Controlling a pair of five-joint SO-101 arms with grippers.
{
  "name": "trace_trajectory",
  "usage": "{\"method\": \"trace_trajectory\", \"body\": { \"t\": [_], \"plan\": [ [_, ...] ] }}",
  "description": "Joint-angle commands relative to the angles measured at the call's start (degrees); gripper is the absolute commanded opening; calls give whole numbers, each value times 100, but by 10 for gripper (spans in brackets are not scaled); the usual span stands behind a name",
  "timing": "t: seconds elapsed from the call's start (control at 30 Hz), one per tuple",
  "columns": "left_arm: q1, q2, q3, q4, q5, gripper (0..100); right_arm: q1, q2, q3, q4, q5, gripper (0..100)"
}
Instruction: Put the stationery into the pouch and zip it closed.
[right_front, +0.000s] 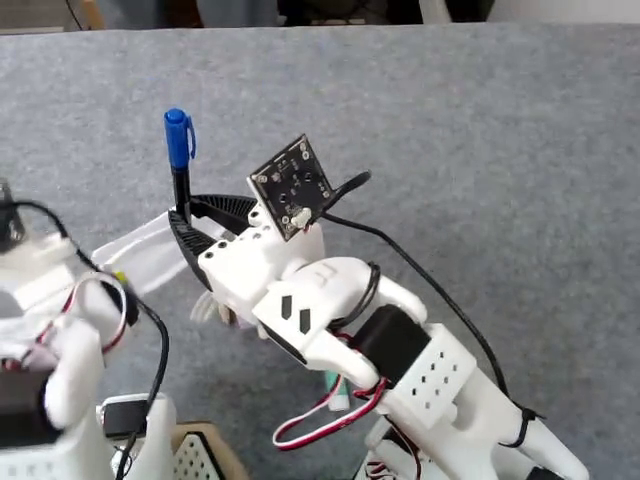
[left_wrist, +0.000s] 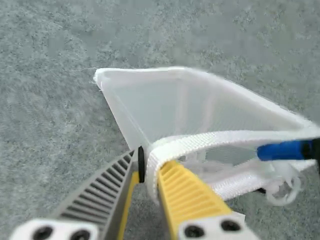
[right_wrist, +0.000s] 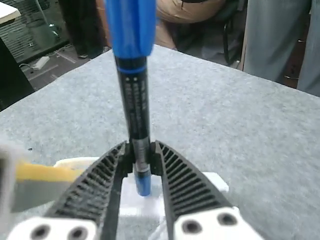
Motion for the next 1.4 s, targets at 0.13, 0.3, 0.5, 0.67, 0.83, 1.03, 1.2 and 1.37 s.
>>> {"method": "trace_trajectory", "body": {
  "t": [0.13, 0.3, 0.5, 0.67, 0.83, 1.03, 1.2, 1.37],
  "plan": [
    [330, -255, 13, 18, 18, 28, -167, -57, 374, -800, 721, 12],
    [444, -255, 4, 18, 9, 28, -176, -92, 532, -809, 941, 12],
    [426, -281, -4, 18, -53, 28, -290, -110, 171, -536, 993, 12],
    [418, -281, 4, 18, -62, 28, -589, -119, -488, 316, 993, 12],
    [409, -290, 13, 18, -62, 28, -448, -400, -725, 774, 1125, 12],
    [400, -290, 31, 9, -62, 28, 598, -989, -716, 1187, 1618, 12],
    [400, -273, 40, 9, -62, 28, 1530, -1305, -699, 2277, 1679, 12],
    [400, -264, 40, 9, -62, 28, 2022, -1341, -171, 3024, 1653, 12]
  ]
}}
